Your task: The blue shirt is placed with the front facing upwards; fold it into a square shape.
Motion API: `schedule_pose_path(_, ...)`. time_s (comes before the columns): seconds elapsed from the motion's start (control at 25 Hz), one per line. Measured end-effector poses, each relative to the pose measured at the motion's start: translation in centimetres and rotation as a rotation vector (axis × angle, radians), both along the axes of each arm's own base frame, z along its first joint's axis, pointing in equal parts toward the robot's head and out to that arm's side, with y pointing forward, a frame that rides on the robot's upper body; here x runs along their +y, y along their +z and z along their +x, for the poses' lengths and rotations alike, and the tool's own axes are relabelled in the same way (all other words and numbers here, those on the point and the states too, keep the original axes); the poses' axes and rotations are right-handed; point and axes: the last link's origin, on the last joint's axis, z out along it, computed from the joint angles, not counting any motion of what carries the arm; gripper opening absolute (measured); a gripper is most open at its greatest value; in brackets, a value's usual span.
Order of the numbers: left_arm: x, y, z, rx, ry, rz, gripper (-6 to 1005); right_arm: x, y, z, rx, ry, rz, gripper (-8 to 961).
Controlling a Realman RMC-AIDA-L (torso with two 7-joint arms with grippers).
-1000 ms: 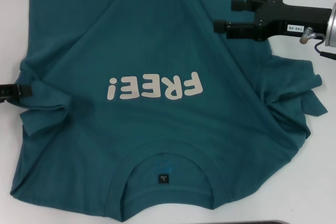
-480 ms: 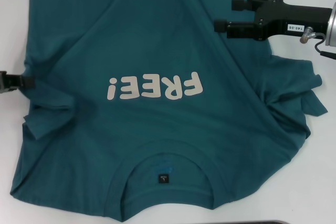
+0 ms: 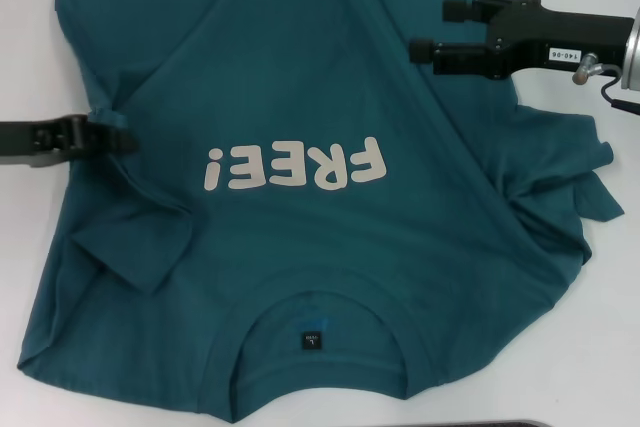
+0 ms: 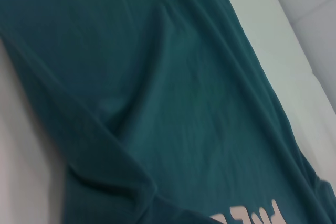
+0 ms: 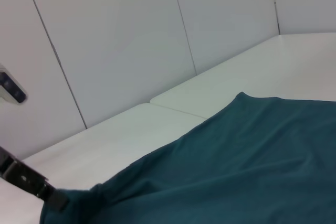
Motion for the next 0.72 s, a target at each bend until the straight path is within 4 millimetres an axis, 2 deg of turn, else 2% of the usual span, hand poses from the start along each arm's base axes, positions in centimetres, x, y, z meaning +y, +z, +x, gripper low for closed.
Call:
schedule_pose_path(0.24,0.2,-1.5,0.4,-0.003,-0.007,-0.023,52,0.0,0.1,0.1,-0.004,0.002,0.0,919)
schedule_pose_path(0.68,0.5,-1.2,0.8,-0.001,-0.028,0.007,261,0.0,0.1,0.0,-0.004,0.007,0.0,918)
schedule_pose_path(0.72,0.5,-1.1,1.0,-0.008,-0.036,0.001,308,0.0,0.2,0.0,-0.004,0.007,0.001,918)
